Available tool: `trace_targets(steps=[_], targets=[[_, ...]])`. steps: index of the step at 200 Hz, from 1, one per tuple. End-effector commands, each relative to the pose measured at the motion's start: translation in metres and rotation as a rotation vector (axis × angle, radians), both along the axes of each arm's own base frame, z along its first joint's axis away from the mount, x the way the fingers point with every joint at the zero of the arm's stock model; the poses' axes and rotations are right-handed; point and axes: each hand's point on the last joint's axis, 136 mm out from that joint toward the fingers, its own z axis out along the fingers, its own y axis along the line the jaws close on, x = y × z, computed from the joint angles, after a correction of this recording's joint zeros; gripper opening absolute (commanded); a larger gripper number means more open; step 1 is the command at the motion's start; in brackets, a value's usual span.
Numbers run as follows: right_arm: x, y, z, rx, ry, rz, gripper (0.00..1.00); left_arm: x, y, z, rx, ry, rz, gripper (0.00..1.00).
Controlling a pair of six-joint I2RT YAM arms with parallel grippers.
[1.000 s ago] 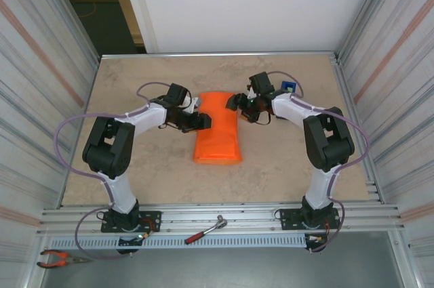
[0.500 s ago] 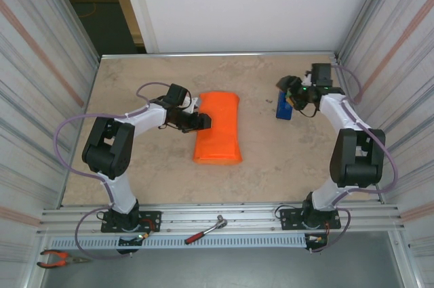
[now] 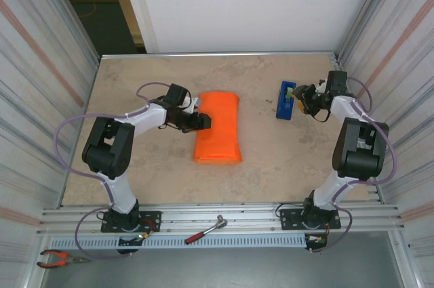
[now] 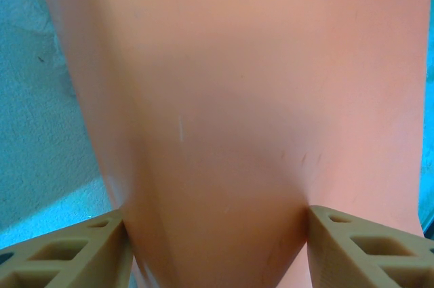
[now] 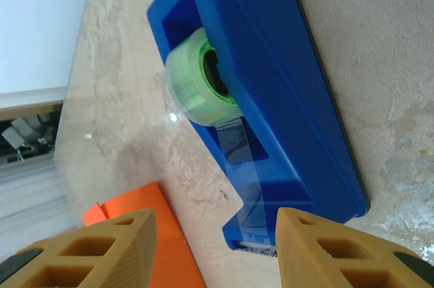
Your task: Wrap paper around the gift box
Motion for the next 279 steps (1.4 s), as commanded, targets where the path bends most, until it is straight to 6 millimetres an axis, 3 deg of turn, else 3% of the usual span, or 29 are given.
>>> trace_targets(steps=[1,79,218,254,279], targets=[[0.001,0.010,-0.007,0.008,-0.003,0.055,0.46,-0.043,0.036,-0.071,0.249,0.180,0.015,0.63],[0.000,0.020,-0.028,0.004,0.039,0.078,0.37,-0.044,0.036,-0.072,0.250,0.185,0.012,0.62],[-0.004,0.021,-0.038,0.012,0.057,0.082,0.21,-0.045,0.037,-0.072,0.252,0.186,0.015,0.62],[-0.005,0.021,-0.040,0.015,0.062,0.084,0.14,-0.045,0.037,-0.072,0.251,0.186,0.015,0.62],[-0.004,0.022,-0.039,0.021,0.059,0.087,0.04,-0.046,0.038,-0.072,0.254,0.188,0.016,0.62]])
